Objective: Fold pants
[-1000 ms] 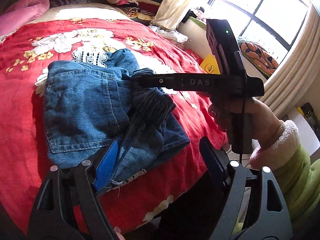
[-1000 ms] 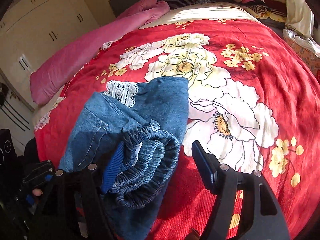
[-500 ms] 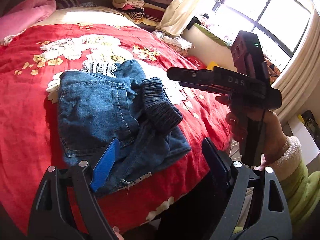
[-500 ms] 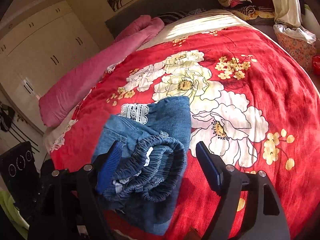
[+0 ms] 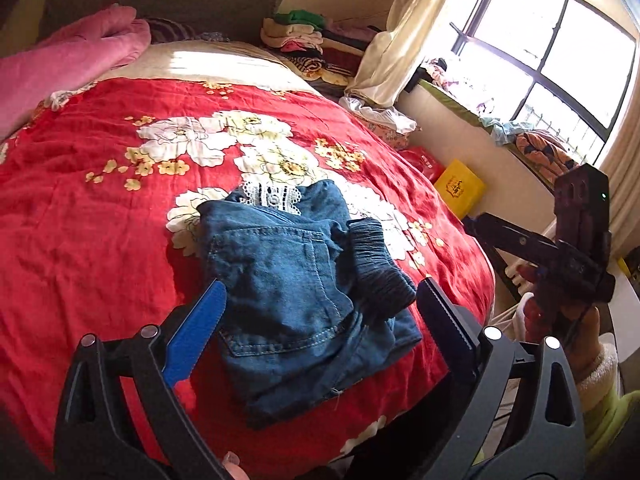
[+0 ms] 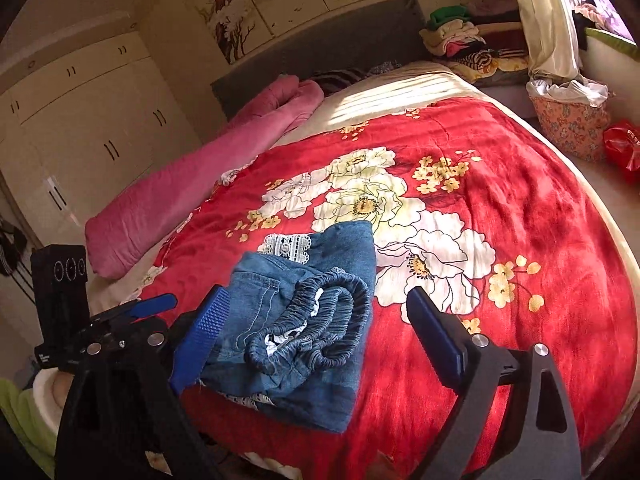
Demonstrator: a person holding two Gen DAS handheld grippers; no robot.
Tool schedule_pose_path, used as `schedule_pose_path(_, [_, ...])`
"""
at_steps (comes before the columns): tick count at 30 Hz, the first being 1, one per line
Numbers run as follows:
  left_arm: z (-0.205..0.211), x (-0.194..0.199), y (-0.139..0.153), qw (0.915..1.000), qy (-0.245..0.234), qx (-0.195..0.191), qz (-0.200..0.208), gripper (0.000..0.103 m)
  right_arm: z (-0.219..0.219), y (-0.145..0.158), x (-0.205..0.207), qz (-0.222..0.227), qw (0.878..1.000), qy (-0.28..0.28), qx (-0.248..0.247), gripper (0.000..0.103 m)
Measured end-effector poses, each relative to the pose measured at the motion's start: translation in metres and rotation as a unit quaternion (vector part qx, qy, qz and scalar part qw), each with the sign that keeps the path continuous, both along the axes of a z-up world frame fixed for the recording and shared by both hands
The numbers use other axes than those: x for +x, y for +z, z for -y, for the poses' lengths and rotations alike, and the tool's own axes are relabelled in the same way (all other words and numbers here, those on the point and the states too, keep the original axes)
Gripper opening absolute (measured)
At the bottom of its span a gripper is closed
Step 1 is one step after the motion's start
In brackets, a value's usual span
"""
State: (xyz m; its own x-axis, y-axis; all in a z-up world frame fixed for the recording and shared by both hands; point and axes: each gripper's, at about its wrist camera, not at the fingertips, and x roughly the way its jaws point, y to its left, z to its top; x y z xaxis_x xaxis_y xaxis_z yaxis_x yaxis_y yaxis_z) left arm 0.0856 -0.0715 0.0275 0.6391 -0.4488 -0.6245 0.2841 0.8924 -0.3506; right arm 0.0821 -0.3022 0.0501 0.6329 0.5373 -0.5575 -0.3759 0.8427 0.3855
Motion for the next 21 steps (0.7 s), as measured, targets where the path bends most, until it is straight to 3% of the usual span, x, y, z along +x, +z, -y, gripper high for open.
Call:
schedule_pose_path(7, [-0.009, 0.015, -0.005, 0.9996, 0.014, 0.022, -0.011, 0.093, -0.016, -0.002, -0.035, 0.031, 0.999, 0.015, -0.029, 0.091])
schedule_pose_path(12, [-0.013, 0.032, -0.012, 0.9987, 0.017, 0.044, -0.02, 0.093, -0.038, -0.012, -0.057, 0.047, 0.996, 0.055, -0.052, 0.091])
schedule_pose_path(18, [-0.012, 0.056, -0.012, 0.9979, 0.001, 0.061, -0.02, 0.093, -0.084, -0.027, -0.07, 0.066, 0.985, 0.13, -0.096, 0.091])
schedule_pose_path(21, [-0.01, 0.073, -0.017, 0.9979, -0.019, 0.044, -0.044, 0.093, -0.105, -0.032, -0.068, 0.076, 0.977, 0.156, -0.126, 0.091])
